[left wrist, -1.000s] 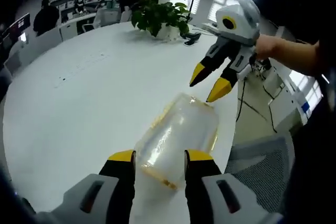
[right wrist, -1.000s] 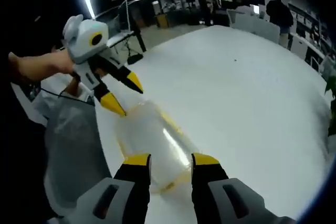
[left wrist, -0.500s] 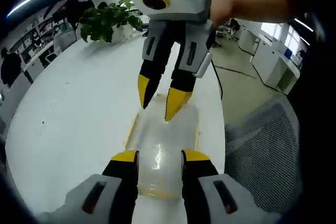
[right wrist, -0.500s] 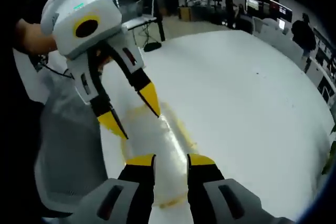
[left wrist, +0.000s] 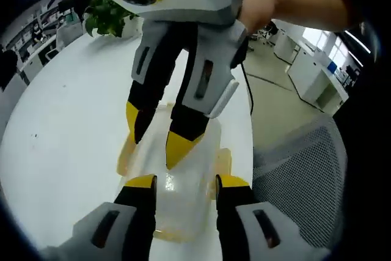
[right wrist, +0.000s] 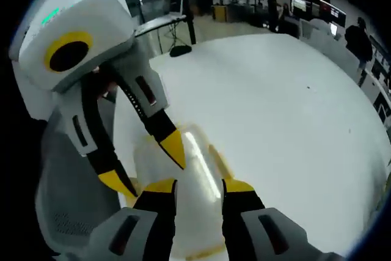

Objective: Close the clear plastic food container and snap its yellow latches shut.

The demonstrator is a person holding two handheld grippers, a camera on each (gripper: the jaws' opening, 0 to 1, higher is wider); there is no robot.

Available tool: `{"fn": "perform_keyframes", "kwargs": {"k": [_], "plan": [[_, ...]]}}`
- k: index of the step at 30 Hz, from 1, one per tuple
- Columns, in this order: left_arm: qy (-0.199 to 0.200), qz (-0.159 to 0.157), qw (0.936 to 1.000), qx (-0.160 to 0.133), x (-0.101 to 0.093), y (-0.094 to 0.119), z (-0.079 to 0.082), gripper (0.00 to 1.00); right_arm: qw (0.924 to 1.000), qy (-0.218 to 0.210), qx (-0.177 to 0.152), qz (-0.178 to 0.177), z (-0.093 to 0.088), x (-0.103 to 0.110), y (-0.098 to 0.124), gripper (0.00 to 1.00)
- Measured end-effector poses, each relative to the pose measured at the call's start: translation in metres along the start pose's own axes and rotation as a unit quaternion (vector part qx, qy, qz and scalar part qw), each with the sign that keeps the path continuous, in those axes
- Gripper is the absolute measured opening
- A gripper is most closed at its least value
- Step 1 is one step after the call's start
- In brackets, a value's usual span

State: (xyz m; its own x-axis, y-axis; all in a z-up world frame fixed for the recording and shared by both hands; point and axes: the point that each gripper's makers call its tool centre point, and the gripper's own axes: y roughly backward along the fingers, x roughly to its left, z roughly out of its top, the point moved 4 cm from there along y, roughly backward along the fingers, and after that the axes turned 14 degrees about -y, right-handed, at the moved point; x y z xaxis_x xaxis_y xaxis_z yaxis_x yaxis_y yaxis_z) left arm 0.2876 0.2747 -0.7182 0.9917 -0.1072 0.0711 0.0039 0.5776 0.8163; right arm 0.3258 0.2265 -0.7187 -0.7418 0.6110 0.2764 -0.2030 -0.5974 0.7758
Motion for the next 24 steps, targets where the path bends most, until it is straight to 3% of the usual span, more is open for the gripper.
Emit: {"fn": "perform_keyframes", "kwargs": {"k": [5, 8, 10, 13, 17, 24], "plan": [[-0.023, 0.008, 0.9995, 0.018, -0.005, -0.005, -0.002, 0.43, 0.9999, -0.010, -0.001, -0.005, 0.002, -0.007, -0.003, 0.33], [-0.012, 0.033, 0.9992, 0.019, -0.002, -0.006, -0.001, 0.50, 0.9991, -0.035, -0.010, 0.019, 0.006, -0.006, -0.005, 0.44], [-0.028, 0.036, 0.9987, 0.020, -0.003, -0.007, -0.002, 0.51, 0.9968, -0.067, -0.009, 0.042, 0.007, -0.005, -0.007, 0.47], [-0.037, 0.040, 0.9982, 0.026, -0.003, -0.007, -0.003, 0.50, 0.9946, -0.084, 0.007, 0.059, 0.004, -0.009, -0.010, 0.46], [-0.060, 0.047, 0.9965, 0.033, -0.004, -0.009, -0.004, 0.50, 0.9952, -0.077, 0.025, 0.055, 0.003, -0.019, -0.010, 0.44], [-0.052, 0.058, 0.9965, 0.031, -0.003, -0.007, 0.000, 0.49, 0.9957, -0.073, 0.002, 0.058, 0.014, -0.026, 0.004, 0.40]]}}
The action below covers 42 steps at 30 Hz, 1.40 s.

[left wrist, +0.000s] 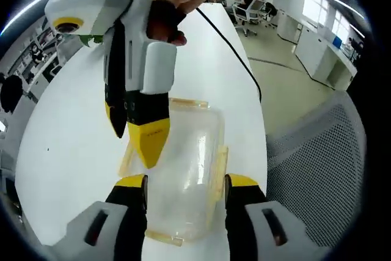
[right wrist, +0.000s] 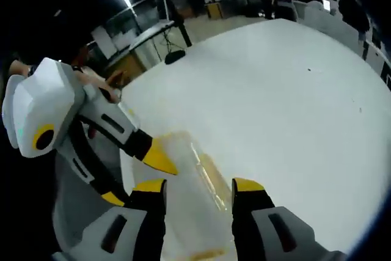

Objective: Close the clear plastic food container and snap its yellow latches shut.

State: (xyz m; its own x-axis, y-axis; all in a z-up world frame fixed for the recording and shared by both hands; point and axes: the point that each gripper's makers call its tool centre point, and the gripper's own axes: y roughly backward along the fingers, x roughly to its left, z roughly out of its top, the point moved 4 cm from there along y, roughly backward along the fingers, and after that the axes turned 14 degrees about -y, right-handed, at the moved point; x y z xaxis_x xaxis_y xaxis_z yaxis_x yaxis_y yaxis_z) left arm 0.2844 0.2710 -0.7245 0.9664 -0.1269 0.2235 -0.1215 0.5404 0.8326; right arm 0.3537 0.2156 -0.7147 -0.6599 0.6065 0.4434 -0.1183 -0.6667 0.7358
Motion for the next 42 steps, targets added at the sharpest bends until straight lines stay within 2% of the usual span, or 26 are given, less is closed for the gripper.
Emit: {"fn": "perform_keyframes", "kwargs": {"k": [2, 4, 7, 9, 12, 16, 18, 19, 22, 31, 34, 39, 40, 41, 42], "plan": [[-0.004, 0.008, 0.9998, -0.016, 0.001, 0.003, 0.008, 0.50, 0.9999, 0.015, 0.003, 0.004, 0.002, -0.001, 0.000, 0.38], [-0.010, 0.007, 0.9996, -0.025, 0.000, 0.004, 0.014, 0.50, 0.9994, 0.026, 0.021, -0.004, 0.001, -0.005, -0.002, 0.38], [-0.060, 0.016, 0.9981, 0.005, 0.000, 0.000, 0.014, 0.48, 0.9959, 0.051, 0.075, -0.005, -0.005, -0.007, -0.007, 0.38], [-0.088, 0.028, 0.9957, 0.014, 0.001, -0.004, 0.015, 0.50, 0.9933, 0.074, 0.089, -0.002, -0.002, -0.004, -0.011, 0.37], [-0.071, 0.025, 0.9969, 0.021, -0.003, -0.010, 0.017, 0.52, 0.9868, 0.099, 0.128, 0.006, -0.005, 0.000, -0.015, 0.37], [-0.087, 0.022, 0.9948, 0.047, -0.007, -0.014, 0.011, 0.52, 0.9807, 0.117, 0.157, 0.004, -0.005, 0.001, -0.021, 0.36], [-0.101, 0.016, 0.9934, 0.053, -0.008, -0.015, 0.009, 0.49, 0.9758, 0.123, 0.181, 0.005, -0.008, 0.000, -0.022, 0.31], [-0.103, 0.019, 0.9927, 0.059, -0.008, -0.015, 0.008, 0.49, 0.9786, 0.111, 0.173, 0.004, -0.005, 0.001, -0.024, 0.31], [-0.109, 0.016, 0.9922, 0.058, -0.005, -0.015, 0.007, 0.49, 0.9731, 0.139, 0.184, 0.009, -0.003, 0.002, -0.024, 0.31], [-0.098, 0.020, 0.9929, 0.064, -0.004, -0.017, 0.006, 0.48, 0.9627, 0.132, 0.236, 0.003, 0.000, -0.001, -0.028, 0.26], [-0.100, 0.021, 0.9927, 0.064, -0.004, -0.016, 0.006, 0.47, 0.9560, 0.157, 0.248, 0.006, 0.000, 0.001, -0.028, 0.26], [-0.095, 0.018, 0.9931, 0.066, -0.002, -0.018, 0.008, 0.45, 0.9510, 0.154, 0.267, 0.016, -0.002, -0.001, -0.032, 0.23], [-0.093, 0.018, 0.9932, 0.066, 0.000, -0.017, 0.007, 0.45, 0.9478, 0.153, 0.279, 0.017, 0.001, -0.001, -0.032, 0.23], [-0.094, 0.019, 0.9932, 0.066, -0.001, -0.017, 0.007, 0.45, 0.9481, 0.149, 0.280, 0.018, 0.003, 0.001, -0.033, 0.23], [-0.093, 0.017, 0.9933, 0.067, -0.001, -0.016, 0.006, 0.45, 0.9416, 0.161, 0.295, 0.019, 0.004, 0.001, -0.034, 0.24]]}}
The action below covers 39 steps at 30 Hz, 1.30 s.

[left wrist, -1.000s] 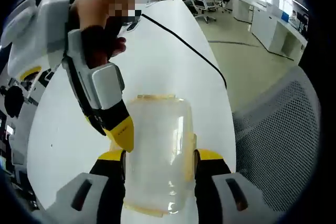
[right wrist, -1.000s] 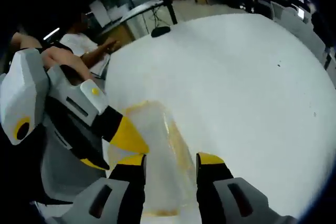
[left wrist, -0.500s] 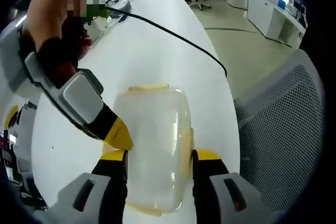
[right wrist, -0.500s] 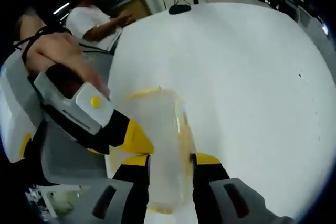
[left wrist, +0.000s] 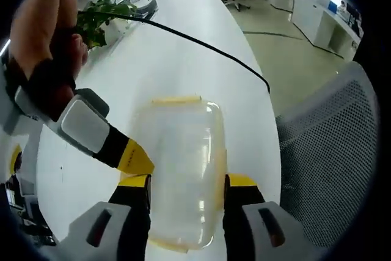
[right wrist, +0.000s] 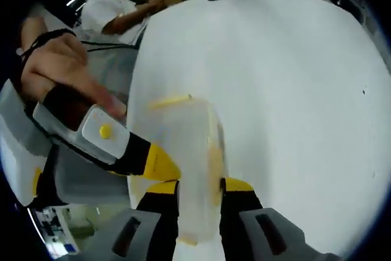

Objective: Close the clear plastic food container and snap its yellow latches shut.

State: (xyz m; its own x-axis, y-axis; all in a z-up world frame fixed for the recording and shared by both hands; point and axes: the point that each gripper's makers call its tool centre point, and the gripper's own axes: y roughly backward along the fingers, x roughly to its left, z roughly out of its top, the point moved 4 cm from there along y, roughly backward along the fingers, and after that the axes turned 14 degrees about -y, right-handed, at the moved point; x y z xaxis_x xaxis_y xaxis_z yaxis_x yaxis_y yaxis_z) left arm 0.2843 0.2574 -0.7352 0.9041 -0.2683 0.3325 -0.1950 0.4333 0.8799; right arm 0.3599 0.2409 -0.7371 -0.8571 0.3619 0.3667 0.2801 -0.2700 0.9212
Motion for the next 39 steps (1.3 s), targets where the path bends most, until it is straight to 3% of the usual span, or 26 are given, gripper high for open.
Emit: {"fn": "perform_keyframes", "kwargs": {"k": [3, 6, 14, 22, 23, 25, 27, 29, 31, 34, 37, 39], "plan": [[0.002, 0.002, 1.0000, -0.001, -0.002, 0.000, 0.000, 0.45, 0.9998, 0.004, 0.020, -0.006, 0.002, 0.002, 0.000, 0.25], [0.004, 0.010, 0.9999, 0.001, -0.004, -0.001, 0.000, 0.46, 0.9998, 0.000, 0.019, -0.005, -0.001, 0.001, 0.000, 0.25], [0.008, 0.032, 0.9995, 0.003, -0.006, -0.002, 0.002, 0.46, 0.9997, -0.010, -0.022, 0.000, -0.007, 0.000, 0.002, 0.26], [0.005, 0.031, 0.9995, 0.000, -0.004, 0.001, 0.002, 0.47, 0.9977, -0.015, -0.062, -0.024, -0.011, 0.004, 0.006, 0.27], [0.010, 0.034, 0.9994, -0.003, -0.004, 0.000, 0.003, 0.47, 0.9976, -0.008, -0.063, -0.027, -0.013, 0.005, 0.006, 0.28], [-0.020, 0.035, 0.9992, 0.000, -0.006, 0.000, 0.003, 0.48, 0.9974, -0.008, -0.066, -0.029, -0.018, 0.008, 0.006, 0.40], [-0.009, 0.020, 0.9997, -0.007, -0.011, -0.001, 0.004, 0.58, 0.9962, -0.007, -0.079, -0.034, -0.022, 0.009, 0.008, 0.48], [0.027, -0.005, 0.9992, -0.030, -0.019, 0.003, 0.009, 0.67, 0.9924, -0.003, -0.115, -0.043, -0.020, 0.010, 0.014, 0.53], [0.064, -0.023, 0.9962, -0.053, -0.022, 0.009, 0.013, 0.76, 0.9914, -0.011, -0.124, -0.038, -0.024, 0.013, 0.019, 0.55], [0.095, -0.042, 0.9922, -0.070, -0.021, 0.016, 0.012, 0.88, 0.9862, 0.010, -0.154, -0.059, -0.032, 0.019, 0.024, 0.62], [0.102, -0.052, 0.9907, -0.073, -0.016, 0.023, 0.006, 0.98, 0.9838, 0.020, -0.165, -0.069, -0.042, 0.026, 0.022, 0.69], [0.104, -0.057, 0.9901, -0.074, -0.013, 0.026, 0.003, 0.99, 0.9829, 0.022, -0.166, -0.076, -0.048, 0.031, 0.019, 0.75]]}}
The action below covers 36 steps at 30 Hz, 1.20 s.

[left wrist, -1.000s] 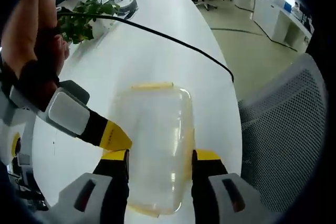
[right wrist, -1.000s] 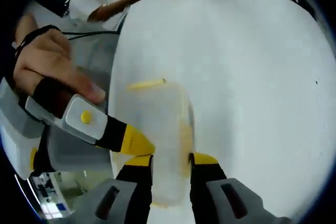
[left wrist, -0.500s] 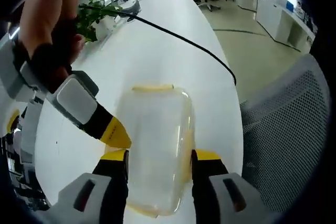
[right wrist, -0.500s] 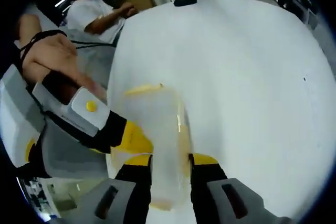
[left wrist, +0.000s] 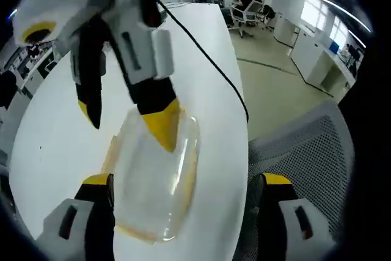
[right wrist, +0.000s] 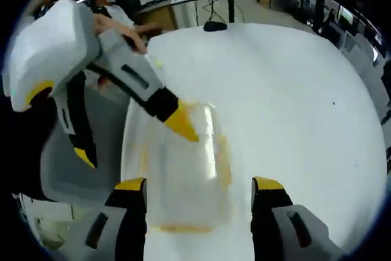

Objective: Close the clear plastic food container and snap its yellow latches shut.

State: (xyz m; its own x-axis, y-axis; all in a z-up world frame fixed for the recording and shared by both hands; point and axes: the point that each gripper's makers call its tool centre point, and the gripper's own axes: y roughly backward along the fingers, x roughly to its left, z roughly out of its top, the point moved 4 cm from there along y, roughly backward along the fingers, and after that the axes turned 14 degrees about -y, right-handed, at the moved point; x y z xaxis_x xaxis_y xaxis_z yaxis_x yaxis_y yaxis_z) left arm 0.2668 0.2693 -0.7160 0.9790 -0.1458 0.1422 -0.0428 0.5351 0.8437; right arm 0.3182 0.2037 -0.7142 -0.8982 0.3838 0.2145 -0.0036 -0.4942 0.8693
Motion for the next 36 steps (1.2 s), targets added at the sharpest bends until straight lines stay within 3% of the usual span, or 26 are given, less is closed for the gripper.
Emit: {"fn": "perform_keyframes", "kwargs": {"k": [3, 12, 17, 21, 36], "plan": [[-0.008, -0.002, 0.9999, 0.010, 0.005, 0.002, -0.006, 0.99, 0.9995, 0.023, 0.010, -0.020, -0.011, 0.005, -0.001, 0.81], [-0.056, -0.013, 0.9965, 0.060, 0.016, -0.002, -0.028, 0.98, 0.9979, 0.040, 0.022, -0.046, -0.027, 0.017, -0.011, 0.88], [-0.074, -0.019, 0.9939, 0.079, 0.022, -0.006, -0.037, 0.96, 0.9912, 0.087, 0.046, -0.088, -0.031, 0.010, -0.018, 0.88], [-0.074, -0.021, 0.9933, 0.087, 0.028, -0.011, -0.043, 0.95, 0.9944, 0.063, 0.043, -0.074, -0.030, 0.012, -0.022, 0.87], [-0.088, -0.039, 0.9899, 0.103, 0.033, -0.023, -0.049, 0.90, 0.9941, 0.057, 0.054, -0.074, -0.033, 0.004, -0.030, 0.81]]}}
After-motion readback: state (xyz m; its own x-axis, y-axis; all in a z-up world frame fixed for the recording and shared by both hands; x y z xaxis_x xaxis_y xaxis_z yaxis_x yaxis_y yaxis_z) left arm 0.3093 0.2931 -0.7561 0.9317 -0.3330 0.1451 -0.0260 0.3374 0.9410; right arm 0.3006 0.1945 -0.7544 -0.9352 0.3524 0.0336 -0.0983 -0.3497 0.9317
